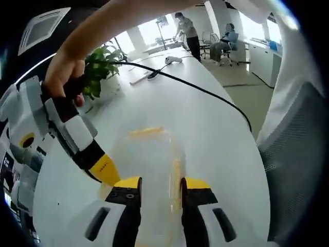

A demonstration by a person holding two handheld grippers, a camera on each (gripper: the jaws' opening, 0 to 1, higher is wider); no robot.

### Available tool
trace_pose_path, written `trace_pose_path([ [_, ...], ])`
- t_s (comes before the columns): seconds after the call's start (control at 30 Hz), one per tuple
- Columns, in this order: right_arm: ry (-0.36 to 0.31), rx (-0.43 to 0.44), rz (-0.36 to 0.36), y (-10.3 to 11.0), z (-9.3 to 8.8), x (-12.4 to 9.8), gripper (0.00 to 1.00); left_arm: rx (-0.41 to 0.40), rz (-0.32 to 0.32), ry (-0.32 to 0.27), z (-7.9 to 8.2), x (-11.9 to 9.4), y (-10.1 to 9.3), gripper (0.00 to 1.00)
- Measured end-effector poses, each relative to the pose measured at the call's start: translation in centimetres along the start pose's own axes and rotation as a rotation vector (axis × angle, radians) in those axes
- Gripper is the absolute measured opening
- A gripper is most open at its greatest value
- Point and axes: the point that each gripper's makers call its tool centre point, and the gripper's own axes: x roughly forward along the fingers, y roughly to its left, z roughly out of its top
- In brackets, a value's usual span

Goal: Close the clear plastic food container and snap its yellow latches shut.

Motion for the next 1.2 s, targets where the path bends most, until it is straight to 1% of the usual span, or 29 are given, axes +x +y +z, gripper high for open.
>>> trace_pose_path([
  [0.03, -0.008, -0.008, -0.009, 0.1, 0.0, -0.1, 0.23, -0.032, 0.002, -0.002, 0.1, 0.0, 0.1, 0.24],
  [0.07, -0.018, -0.029, -0.019, 0.0, 0.1, -0.2, 0.23, -0.084, 0.002, -0.007, 0.1, -0.1, 0.1, 0.24],
  [0.1, -0.025, -0.067, -0.037, -0.1, 0.1, -0.3, 0.23, -0.153, 0.002, -0.011, 0.1, -0.1, 0.2, 0.25],
  [0.13, -0.022, -0.094, -0.049, -0.2, 0.0, -0.5, 0.24, -0.185, 0.006, -0.004, -0.1, -0.3, 0.5, 0.26],
  [0.17, -0.017, -0.101, -0.064, -0.2, -0.4, -0.8, 0.26, -0.213, 0.012, 0.009, -0.4, -0.5, 0.8, 0.29],
  [0.2, -0.009, -0.105, -0.074, -0.3, -0.7, -1.0, 0.30, -0.213, 0.008, 0.009, -0.6, -0.7, 0.9, 0.32],
  [0.27, -0.004, -0.111, -0.079, 0.0, -1.2, -1.7, 0.34, -0.222, 0.012, 0.024, -1.0, -1.0, 1.1, 0.39],
  [0.3, -0.010, -0.112, -0.086, 0.0, -1.3, -2.0, 0.37, -0.232, 0.008, 0.019, -1.1, -1.4, 1.3, 0.43],
  [0.33, -0.034, -0.120, -0.096, 0.1, -1.2, -2.5, 0.39, -0.273, 0.016, 0.016, -1.2, -1.8, 1.6, 0.46],
  [0.4, -0.069, -0.132, -0.111, 0.4, -1.3, -3.1, 0.47, -0.316, 0.028, 0.006, -1.3, -2.3, 2.5, 0.52],
  [0.47, -0.071, -0.141, -0.134, 0.7, -1.8, -3.6, 0.54, -0.324, 0.036, -0.004, -1.3, -2.8, 3.2, 0.60],
  [0.5, -0.067, -0.144, -0.140, 0.8, -2.0, -3.6, 0.59, -0.338, 0.048, 0.011, -1.7, -3.2, 3.8, 0.65],
  [0.57, -0.041, -0.157, -0.170, 0.8, -2.9, -4.0, 0.63, -0.335, 0.059, 0.026, -2.1, -3.6, 4.5, 0.70],
  [0.63, -0.031, -0.168, -0.176, 1.1, -3.6, -4.2, 0.63, -0.326, 0.060, 0.058, -2.5, -4.1, 4.8, 0.70],
  [0.67, -0.027, -0.170, -0.186, 1.3, -3.9, -4.4, 0.62, -0.326, 0.056, 0.062, -2.6, -4.3, 4.9, 0.71],
  [0.73, -0.025, -0.166, -0.205, 1.3, -4.3, -4.6, 0.63, -0.327, 0.048, 0.080, -2.9, -4.5, 5.2, 0.75],
  [0.77, -0.027, -0.166, -0.214, 1.4, -4.4, -4.7, 0.64, -0.324, 0.036, 0.095, -3.1, -4.5, 5.1, 0.78],
  [0.83, -0.035, -0.172, -0.226, 1.7, -4.5, -4.9, 0.66, -0.303, 0.031, 0.119, -3.5, -4.6, 5.2, 0.82],
  [0.9, -0.034, -0.184, -0.236, 1.9, -4.7, -5.0, 0.67, -0.285, 0.013, 0.171, -4.1, -4.6, 5.1, 0.85],
  [0.93, -0.031, -0.187, -0.243, 2.0, -4.7, -5.0, 0.68, -0.270, 0.010, 0.186, -4.3, -4.5, 5.1, 0.87],
  [1.0, -0.028, -0.185, -0.260, 2.1, -4.9, -5.0, 0.69, -0.250, 0.004, 0.200, -4.4, -4.5, 5.2, 0.87],
  [1.1, -0.022, -0.185, -0.265, 2.4, -5.2, -4.8, 0.71, -0.257, -0.016, 0.205, -4.4, -4.3, 5.0, 0.87],
  [1.2, -0.005, -0.184, -0.278, 2.5, -5.7, -4.5, 0.72, -0.245, -0.028, 0.218, -4.5, -4.2, 5.0, 0.88],
])
